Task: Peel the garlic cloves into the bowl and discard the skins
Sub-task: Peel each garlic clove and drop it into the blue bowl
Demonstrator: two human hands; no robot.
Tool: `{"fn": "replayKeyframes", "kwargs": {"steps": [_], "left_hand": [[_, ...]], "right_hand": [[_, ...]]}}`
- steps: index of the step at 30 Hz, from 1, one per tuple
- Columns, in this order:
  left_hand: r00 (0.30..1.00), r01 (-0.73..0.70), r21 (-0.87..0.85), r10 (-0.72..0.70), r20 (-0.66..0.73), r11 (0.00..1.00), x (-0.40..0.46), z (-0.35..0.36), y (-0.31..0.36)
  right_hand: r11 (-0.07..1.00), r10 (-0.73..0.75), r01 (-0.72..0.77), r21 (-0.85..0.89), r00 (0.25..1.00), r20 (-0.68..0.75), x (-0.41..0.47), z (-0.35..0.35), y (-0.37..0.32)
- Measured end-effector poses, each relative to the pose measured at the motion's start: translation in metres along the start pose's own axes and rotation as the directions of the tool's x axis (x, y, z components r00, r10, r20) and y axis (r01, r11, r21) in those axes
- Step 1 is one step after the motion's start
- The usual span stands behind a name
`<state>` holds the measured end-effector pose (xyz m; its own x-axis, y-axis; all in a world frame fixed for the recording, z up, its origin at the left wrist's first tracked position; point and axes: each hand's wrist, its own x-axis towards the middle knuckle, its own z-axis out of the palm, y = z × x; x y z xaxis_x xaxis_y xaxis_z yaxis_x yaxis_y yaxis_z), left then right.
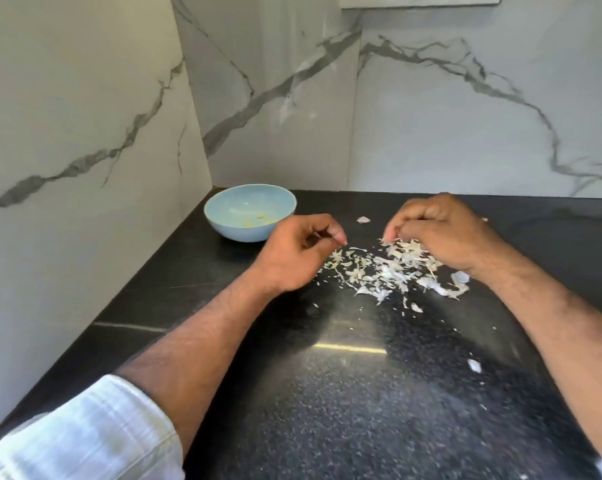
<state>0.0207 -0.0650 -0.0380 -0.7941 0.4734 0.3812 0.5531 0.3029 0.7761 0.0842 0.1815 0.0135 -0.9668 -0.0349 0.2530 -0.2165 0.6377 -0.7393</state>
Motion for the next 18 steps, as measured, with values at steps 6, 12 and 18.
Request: {"fn": "replayKeyframes", "kwargs": {"steps": [6,12,18], "left_hand": [[0.99,0.08,0.149,-0.061,-0.126,0.986,-0.001,0.01,0.008],[0.981,0.153,0.039,-0.146,-0.127,0.988,0.014,0.025,0.02],[0.948,0.2,0.153,-0.152,-0.281,0.968,0.035,0.046,0.032]], "right_hand": [[0.972,0.005,-0.027,-0.233,0.996,-0.092,-0.002,-0.007,0.01],[0.994,0.041,-0.042,-0.103,0.999,-0.007,-0.003,-0.018,0.013],[0.964,-0.027,-0.012,-0.266,0.99,-0.142,-0.012,-0.037,0.016]]}}
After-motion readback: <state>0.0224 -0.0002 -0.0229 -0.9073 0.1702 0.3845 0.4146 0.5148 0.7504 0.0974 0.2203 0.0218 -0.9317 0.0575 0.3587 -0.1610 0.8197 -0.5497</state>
